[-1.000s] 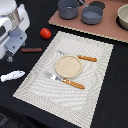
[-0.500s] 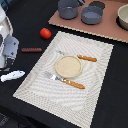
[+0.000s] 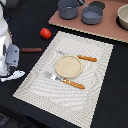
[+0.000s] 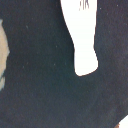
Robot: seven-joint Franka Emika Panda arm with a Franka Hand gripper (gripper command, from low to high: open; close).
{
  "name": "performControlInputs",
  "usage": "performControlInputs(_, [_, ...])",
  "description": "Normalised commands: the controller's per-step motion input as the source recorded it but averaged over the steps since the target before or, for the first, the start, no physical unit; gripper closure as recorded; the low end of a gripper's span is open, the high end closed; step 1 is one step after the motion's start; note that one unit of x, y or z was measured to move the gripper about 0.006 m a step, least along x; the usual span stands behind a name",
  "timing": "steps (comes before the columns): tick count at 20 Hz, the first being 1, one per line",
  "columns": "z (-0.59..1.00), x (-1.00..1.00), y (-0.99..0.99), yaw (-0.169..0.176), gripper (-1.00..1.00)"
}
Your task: Place the fish, sausage, and tomato into the frying pan.
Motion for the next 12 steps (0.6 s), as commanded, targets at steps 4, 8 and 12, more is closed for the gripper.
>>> performControlInputs(4, [-0.34, 0.09, -0.11, 0.016, -1.0])
performControlInputs(8, [-0.35, 0.03, 0.0, 0.022, -1.0])
performControlInputs(12, [-0.32, 0.0, 0.0, 0.022, -1.0])
